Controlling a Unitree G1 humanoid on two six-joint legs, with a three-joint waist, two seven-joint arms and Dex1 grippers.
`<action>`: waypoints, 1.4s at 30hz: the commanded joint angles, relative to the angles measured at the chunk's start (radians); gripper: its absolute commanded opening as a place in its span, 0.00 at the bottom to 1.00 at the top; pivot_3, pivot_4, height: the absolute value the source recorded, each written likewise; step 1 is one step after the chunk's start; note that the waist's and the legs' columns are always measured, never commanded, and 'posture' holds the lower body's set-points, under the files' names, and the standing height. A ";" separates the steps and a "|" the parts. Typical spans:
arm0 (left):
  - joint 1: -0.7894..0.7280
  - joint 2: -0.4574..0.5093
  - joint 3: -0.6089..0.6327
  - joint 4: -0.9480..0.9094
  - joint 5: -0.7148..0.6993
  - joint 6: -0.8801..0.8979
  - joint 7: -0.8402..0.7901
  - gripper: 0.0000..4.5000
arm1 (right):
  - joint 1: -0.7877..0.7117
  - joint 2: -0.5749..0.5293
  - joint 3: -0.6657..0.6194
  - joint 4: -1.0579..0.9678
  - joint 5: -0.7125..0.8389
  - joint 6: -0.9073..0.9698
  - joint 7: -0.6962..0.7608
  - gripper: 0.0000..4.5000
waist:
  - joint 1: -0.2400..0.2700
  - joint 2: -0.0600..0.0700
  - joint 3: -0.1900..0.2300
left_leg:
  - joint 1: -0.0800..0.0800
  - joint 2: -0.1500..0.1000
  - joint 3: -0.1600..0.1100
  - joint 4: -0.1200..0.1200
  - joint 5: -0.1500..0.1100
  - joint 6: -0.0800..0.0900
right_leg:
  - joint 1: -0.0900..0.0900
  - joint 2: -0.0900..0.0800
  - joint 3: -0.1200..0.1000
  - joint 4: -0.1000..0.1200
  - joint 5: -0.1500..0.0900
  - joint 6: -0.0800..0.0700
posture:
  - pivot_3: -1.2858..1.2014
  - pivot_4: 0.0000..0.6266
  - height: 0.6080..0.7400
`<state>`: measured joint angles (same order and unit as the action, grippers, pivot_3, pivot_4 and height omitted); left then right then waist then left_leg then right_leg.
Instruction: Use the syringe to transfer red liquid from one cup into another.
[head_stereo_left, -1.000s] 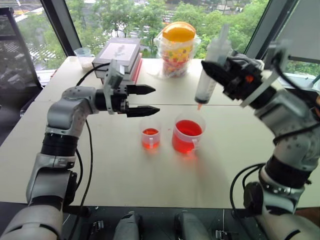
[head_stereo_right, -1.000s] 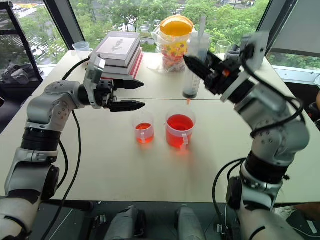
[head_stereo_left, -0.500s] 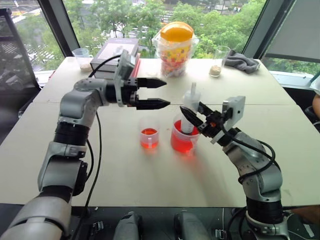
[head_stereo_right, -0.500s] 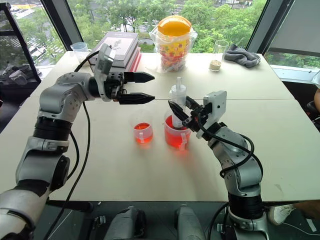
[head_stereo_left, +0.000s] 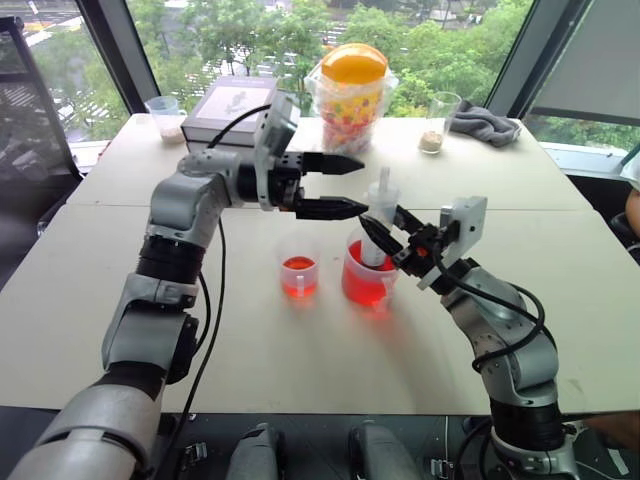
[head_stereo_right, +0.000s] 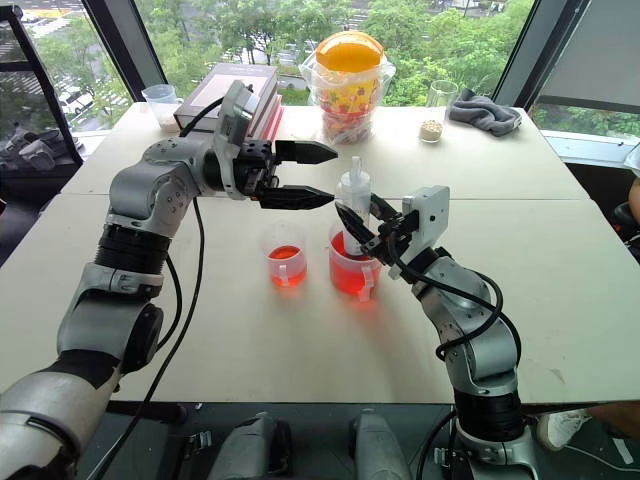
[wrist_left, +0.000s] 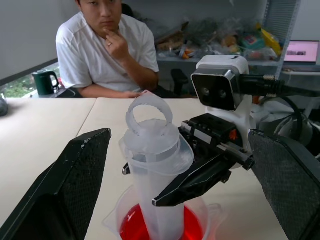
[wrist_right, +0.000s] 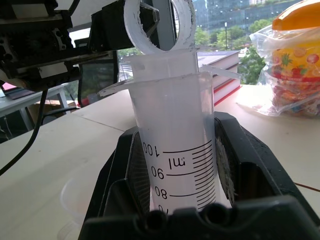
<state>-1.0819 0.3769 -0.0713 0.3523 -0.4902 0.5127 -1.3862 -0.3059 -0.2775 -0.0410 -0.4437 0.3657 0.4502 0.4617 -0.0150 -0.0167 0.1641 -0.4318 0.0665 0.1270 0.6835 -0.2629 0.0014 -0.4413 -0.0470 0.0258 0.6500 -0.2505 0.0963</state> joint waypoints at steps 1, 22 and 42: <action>-0.030 -0.016 -0.007 -0.035 -0.020 0.010 -0.017 1.00 | -0.011 -0.011 -0.001 -0.025 0.003 -0.023 -0.003 0.32 | 0.001 0.000 0.000 | 0.000 0.000 0.000 0.000 0.000 0.000 | 0.000 0.000 0.000 0.000 0.000 0.000 | 0.52 0.24 1.00; -0.085 -0.116 -0.025 0.043 -0.004 0.018 -0.006 0.15 | -0.009 -0.021 0.027 -0.024 -0.001 -0.025 -0.021 0.32 | 0.000 0.000 0.000 | 0.000 0.000 -0.001 0.000 0.000 0.000 | 0.000 0.000 0.000 0.000 0.000 0.000 | 0.52 0.24 1.00; -0.195 -0.107 0.047 0.160 0.007 -0.093 0.041 0.01 | 0.006 -0.038 0.055 -0.021 0.020 0.039 -0.011 0.32 | 0.001 0.000 0.000 | 0.000 0.000 -0.001 0.000 0.000 0.000 | 0.000 0.000 0.000 0.000 0.000 0.000 | 0.52 0.24 1.00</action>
<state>-1.1934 0.2652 -0.0941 0.5364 -0.4618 0.4686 -1.3658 -0.3164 -0.3038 -0.0163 -0.4571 0.3770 0.4679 0.4350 -0.0143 -0.0167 0.1641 -0.4317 0.0662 0.1259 0.6835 -0.2629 0.0015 -0.4410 -0.0468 0.0258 0.6497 -0.2505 0.0963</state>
